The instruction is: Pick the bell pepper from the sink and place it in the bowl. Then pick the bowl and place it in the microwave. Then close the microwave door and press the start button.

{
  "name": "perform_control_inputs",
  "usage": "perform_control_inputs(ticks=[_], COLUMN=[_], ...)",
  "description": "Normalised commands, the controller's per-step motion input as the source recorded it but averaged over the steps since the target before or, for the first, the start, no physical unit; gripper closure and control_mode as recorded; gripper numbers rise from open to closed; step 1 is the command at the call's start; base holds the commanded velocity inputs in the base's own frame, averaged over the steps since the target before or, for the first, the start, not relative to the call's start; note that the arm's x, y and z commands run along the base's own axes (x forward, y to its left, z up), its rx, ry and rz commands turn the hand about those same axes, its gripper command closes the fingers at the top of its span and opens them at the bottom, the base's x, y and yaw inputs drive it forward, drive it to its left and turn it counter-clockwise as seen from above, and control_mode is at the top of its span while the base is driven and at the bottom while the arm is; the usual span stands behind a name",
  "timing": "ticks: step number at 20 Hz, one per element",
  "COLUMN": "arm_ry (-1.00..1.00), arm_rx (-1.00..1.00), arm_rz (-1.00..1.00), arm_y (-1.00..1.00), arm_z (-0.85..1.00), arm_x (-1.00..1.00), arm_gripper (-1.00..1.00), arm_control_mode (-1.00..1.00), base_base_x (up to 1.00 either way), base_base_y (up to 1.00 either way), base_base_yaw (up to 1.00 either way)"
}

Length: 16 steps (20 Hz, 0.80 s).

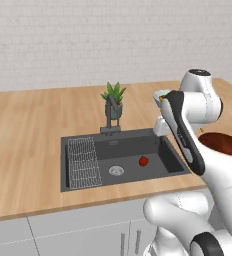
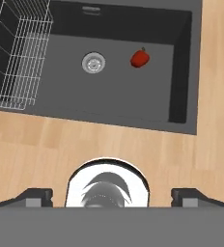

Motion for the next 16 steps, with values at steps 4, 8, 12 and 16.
perform_control_inputs(ticks=[4,8,12,16], arm_ry=[0.00,0.00,-0.02,0.00], arm_rx=[0.00,0.00,0.01,0.04], arm_rz=[0.01,0.00,0.00,-0.03], arm_y=[-0.59,-0.12,0.00,0.00], arm_z=[-1.00,-0.81,-0.37,-0.63], arm_x=[0.15,0.83,1.00,0.92], arm_gripper=[-1.00,-1.00,-1.00,-1.00], arm_control_mode=[-1.00,-1.00,-1.00,-1.00], base_base_x=[0.00,0.00,0.00,0.00], base_base_y=[0.00,0.00,0.00,0.00], base_base_yaw=[0.00,0.00,0.00,0.00])
